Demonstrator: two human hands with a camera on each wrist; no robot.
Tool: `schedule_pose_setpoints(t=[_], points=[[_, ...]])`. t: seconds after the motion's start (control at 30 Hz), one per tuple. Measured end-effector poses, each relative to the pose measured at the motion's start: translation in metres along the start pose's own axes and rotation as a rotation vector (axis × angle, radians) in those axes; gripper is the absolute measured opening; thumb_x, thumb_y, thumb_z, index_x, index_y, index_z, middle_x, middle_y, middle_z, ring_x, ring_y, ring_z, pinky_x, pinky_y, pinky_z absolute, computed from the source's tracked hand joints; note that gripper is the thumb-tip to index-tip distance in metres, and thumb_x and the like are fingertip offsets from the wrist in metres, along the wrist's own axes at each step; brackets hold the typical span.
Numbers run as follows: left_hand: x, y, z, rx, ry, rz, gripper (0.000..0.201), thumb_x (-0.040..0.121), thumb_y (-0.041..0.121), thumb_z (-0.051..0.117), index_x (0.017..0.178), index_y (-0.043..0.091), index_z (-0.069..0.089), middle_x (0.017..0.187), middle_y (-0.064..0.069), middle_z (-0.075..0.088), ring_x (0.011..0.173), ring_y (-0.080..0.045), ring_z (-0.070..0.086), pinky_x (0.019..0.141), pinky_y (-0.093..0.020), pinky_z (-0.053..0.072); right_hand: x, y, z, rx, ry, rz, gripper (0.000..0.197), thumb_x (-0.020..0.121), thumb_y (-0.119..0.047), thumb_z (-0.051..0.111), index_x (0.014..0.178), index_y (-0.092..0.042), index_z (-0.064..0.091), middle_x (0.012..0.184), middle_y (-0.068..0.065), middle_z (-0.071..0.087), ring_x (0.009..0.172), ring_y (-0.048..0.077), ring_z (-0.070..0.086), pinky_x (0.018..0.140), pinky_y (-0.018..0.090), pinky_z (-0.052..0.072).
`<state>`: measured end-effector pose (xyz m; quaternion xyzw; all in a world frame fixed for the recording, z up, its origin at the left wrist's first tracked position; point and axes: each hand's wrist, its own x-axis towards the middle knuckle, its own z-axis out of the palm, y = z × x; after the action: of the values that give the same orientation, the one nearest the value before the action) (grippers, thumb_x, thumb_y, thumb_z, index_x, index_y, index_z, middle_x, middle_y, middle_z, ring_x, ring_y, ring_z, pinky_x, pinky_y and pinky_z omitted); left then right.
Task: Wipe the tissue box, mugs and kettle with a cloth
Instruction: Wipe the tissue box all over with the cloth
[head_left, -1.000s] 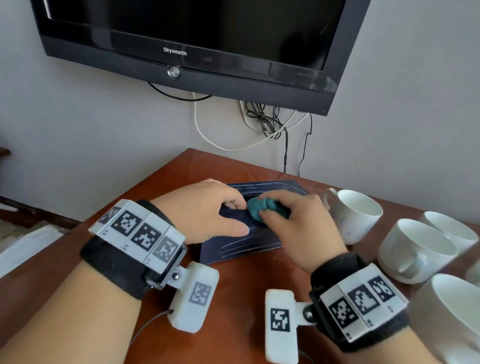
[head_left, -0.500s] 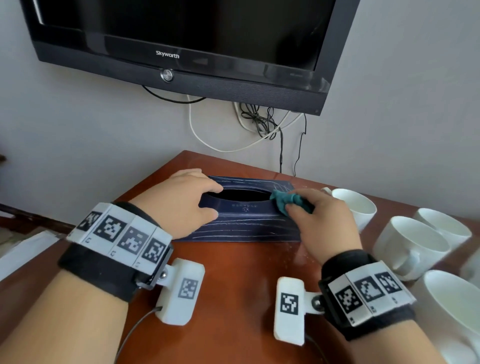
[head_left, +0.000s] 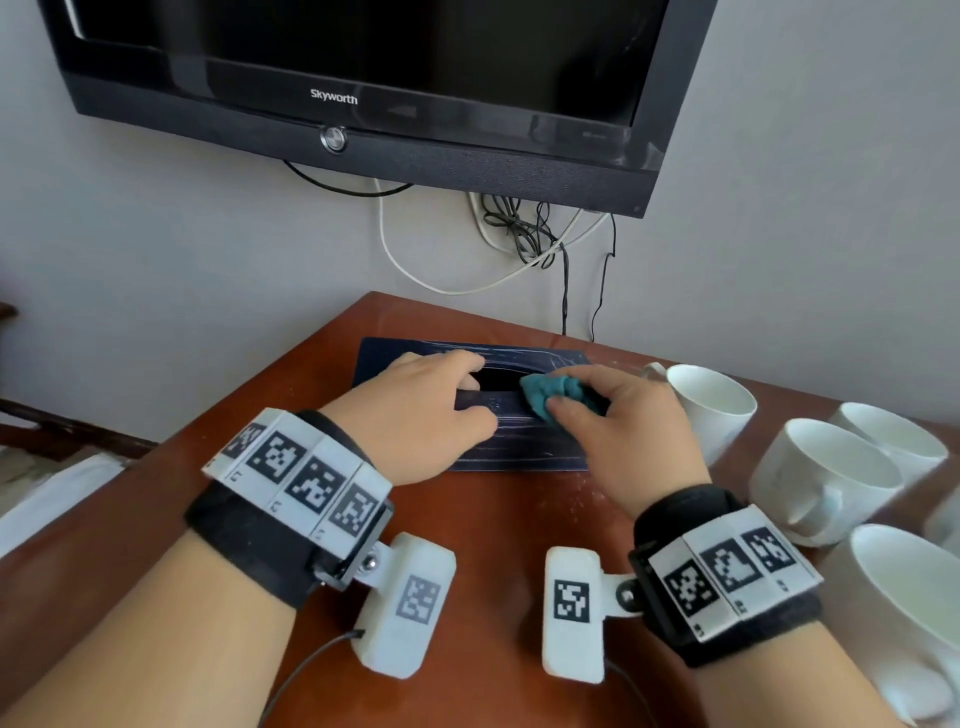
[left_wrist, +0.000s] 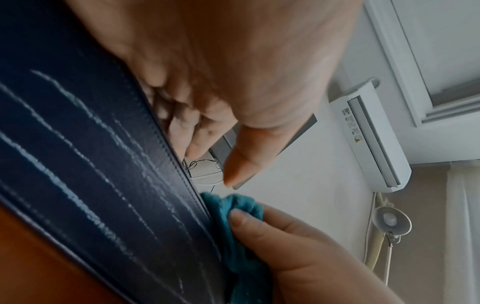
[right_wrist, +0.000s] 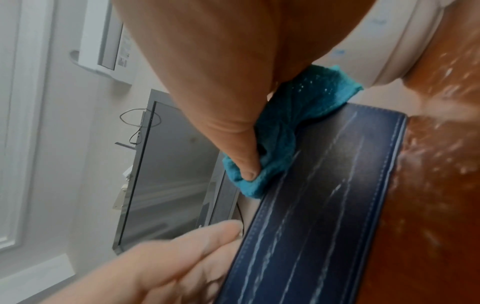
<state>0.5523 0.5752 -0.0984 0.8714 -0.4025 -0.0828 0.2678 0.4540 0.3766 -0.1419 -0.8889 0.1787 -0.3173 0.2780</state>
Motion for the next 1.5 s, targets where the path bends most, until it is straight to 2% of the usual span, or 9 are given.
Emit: schedule_pose_setpoints(t=[0.33, 0.53, 0.77, 1.0, 1.13, 1.27, 1.33, 1.4, 1.5], points=[[0.005, -0.002, 0.001, 0.02, -0.005, -0.004, 0.049, 0.108, 0.024, 0.033, 0.155, 0.034, 0.044, 0.154, 0.011, 0.045, 0.147, -0.016, 0.028, 0.121, -0.039, 0.029, 0.004, 0.023, -0.021, -0.159, 0.121, 0.143, 0.03, 0.091, -0.045, 0.061, 0.119, -0.04, 0.071, 0.105, -0.002, 0.076, 0.11, 0.037, 0.061, 0.096, 0.052, 0.051], [0.009, -0.007, 0.002, 0.042, 0.032, -0.029, 0.045, 0.109, 0.024, 0.031, 0.141, 0.039, 0.058, 0.15, 0.007, 0.049, 0.143, -0.02, 0.033, 0.12, -0.046, 0.03, 0.0, 0.009, -0.015, -0.065, 0.045, 0.033, 0.026, 0.088, -0.042, 0.065, 0.113, -0.041, 0.073, 0.1, -0.007, 0.074, 0.107, 0.032, 0.061, 0.095, 0.049, 0.051], [0.011, -0.016, -0.002, -0.006, 0.088, -0.024, 0.043, 0.108, 0.025, 0.032, 0.116, 0.047, 0.069, 0.133, 0.017, 0.062, 0.131, -0.017, 0.048, 0.114, -0.048, 0.039, -0.004, -0.01, -0.004, 0.006, -0.06, -0.049, 0.044, 0.077, -0.065, 0.051, 0.114, -0.049, 0.069, 0.102, -0.018, 0.073, 0.109, 0.025, 0.062, 0.099, 0.048, 0.05], [0.009, -0.023, -0.01, 0.005, 0.134, -0.074, 0.045, 0.103, 0.014, 0.035, 0.088, 0.041, 0.068, 0.086, 0.023, 0.059, 0.09, -0.015, 0.053, 0.078, -0.034, 0.04, -0.007, -0.002, -0.022, 0.137, 0.13, 0.061, 0.036, 0.095, -0.014, 0.065, 0.117, -0.043, 0.071, 0.1, -0.011, 0.071, 0.101, 0.019, 0.066, 0.095, 0.036, 0.053], [0.006, -0.032, -0.017, 0.02, 0.222, -0.116, 0.039, 0.101, 0.016, 0.042, 0.083, 0.032, 0.073, 0.086, 0.015, 0.067, 0.084, -0.009, 0.061, 0.068, -0.03, 0.043, -0.009, -0.001, -0.02, 0.407, 0.237, 0.114, 0.028, 0.089, -0.014, 0.059, 0.092, -0.036, 0.077, 0.089, -0.008, 0.075, 0.079, 0.026, 0.067, 0.077, 0.048, 0.06], [0.001, -0.024, -0.013, -0.047, 0.282, -0.05, 0.037, 0.102, 0.02, 0.043, 0.088, 0.033, 0.074, 0.086, 0.014, 0.071, 0.064, 0.001, 0.06, 0.055, -0.02, 0.038, -0.008, -0.007, -0.018, 0.539, 0.22, 0.093, 0.036, 0.094, 0.001, 0.058, 0.083, -0.028, 0.076, 0.085, -0.013, 0.076, 0.076, 0.009, 0.067, 0.07, 0.024, 0.054], [-0.001, -0.016, -0.009, -0.064, 0.272, -0.006, 0.033, 0.101, 0.022, 0.045, 0.09, 0.03, 0.075, 0.078, 0.011, 0.07, 0.059, 0.005, 0.058, 0.048, -0.015, 0.034, -0.008, -0.008, -0.014, 0.586, 0.169, 0.105, 0.029, 0.092, -0.006, 0.062, 0.088, -0.028, 0.078, 0.092, -0.008, 0.079, 0.081, 0.011, 0.07, 0.072, 0.027, 0.054], [-0.001, -0.009, -0.003, -0.05, 0.257, 0.014, 0.029, 0.099, 0.029, 0.05, 0.087, 0.025, 0.076, 0.069, 0.002, 0.068, 0.059, -0.007, 0.059, 0.049, -0.019, 0.038, -0.01, -0.006, -0.009, 0.642, 0.129, 0.125, 0.022, 0.088, -0.016, 0.065, 0.097, -0.031, 0.079, 0.099, 0.0, 0.079, 0.093, 0.022, 0.074, 0.082, 0.036, 0.058], [-0.003, -0.001, 0.006, -0.039, 0.201, 0.03, 0.036, 0.099, 0.049, 0.053, 0.091, 0.022, 0.076, 0.08, 0.004, 0.071, 0.078, -0.012, 0.065, 0.074, -0.034, 0.054, -0.01, -0.007, -0.006, 0.696, 0.109, 0.127, 0.02, 0.095, -0.008, 0.07, 0.096, -0.026, 0.078, 0.098, 0.002, 0.079, 0.094, 0.024, 0.074, 0.084, 0.04, 0.059]])
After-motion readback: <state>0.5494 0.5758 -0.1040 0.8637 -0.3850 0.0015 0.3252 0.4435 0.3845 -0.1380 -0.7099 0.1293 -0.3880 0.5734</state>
